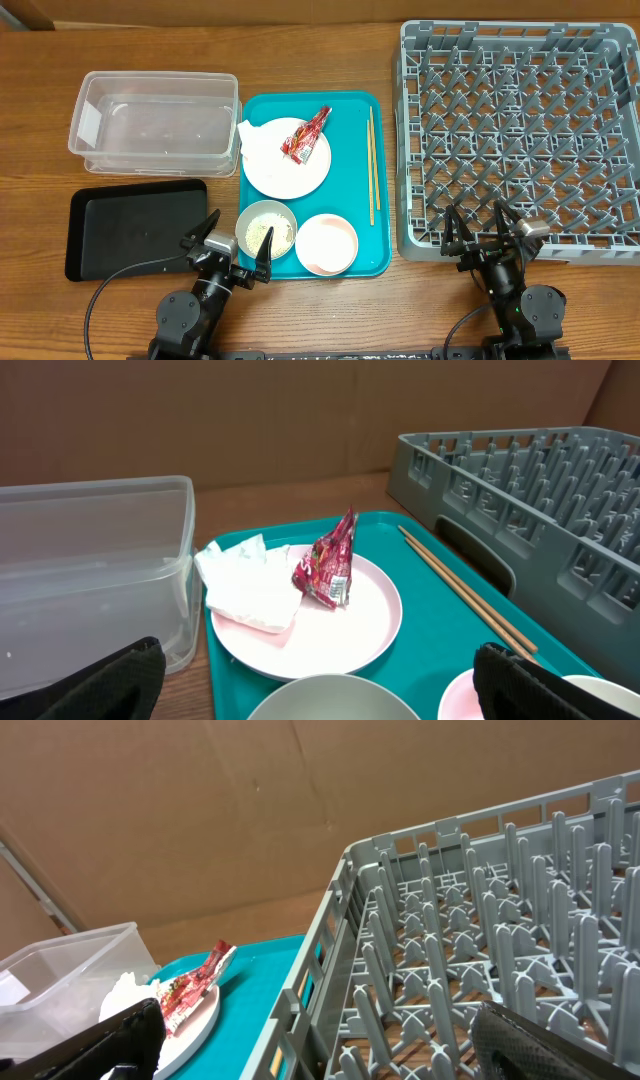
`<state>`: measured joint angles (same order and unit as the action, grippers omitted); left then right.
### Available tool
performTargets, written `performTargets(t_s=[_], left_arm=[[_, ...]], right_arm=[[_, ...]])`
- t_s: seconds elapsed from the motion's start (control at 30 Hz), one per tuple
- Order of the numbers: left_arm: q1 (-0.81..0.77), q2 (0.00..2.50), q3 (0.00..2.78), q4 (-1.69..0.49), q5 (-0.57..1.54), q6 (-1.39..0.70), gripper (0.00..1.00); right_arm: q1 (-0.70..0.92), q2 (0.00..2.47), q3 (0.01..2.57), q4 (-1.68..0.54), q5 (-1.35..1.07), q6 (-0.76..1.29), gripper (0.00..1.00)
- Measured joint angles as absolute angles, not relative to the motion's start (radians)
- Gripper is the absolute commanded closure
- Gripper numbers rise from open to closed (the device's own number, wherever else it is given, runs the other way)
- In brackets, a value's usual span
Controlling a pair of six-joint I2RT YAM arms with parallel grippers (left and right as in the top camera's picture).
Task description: Sort waste into correct bins and load items into the dishwasher
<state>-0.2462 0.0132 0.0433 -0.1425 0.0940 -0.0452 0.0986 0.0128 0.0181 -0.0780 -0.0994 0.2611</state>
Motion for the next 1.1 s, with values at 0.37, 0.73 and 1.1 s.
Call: performTargets(t_s=[0.37,0.73,1.1], left_arm=[[-0.246,0.013,0.043,-0.144,0.08,-0.044,0.0],[-0.246,0.013,0.043,-0.144,0.078,-0.044,0.0],[-0.246,0.013,0.043,-0.144,0.078,-0.044,0.0]], right_arm=[[0.099,0.013,0.018,-0.078,-0.1,0.261,0.0],[0.099,0.013,0.018,-0.078,-0.099,0.261,0.0],[0.099,0.013,0.018,-0.078,-0.099,0.261,0.0]])
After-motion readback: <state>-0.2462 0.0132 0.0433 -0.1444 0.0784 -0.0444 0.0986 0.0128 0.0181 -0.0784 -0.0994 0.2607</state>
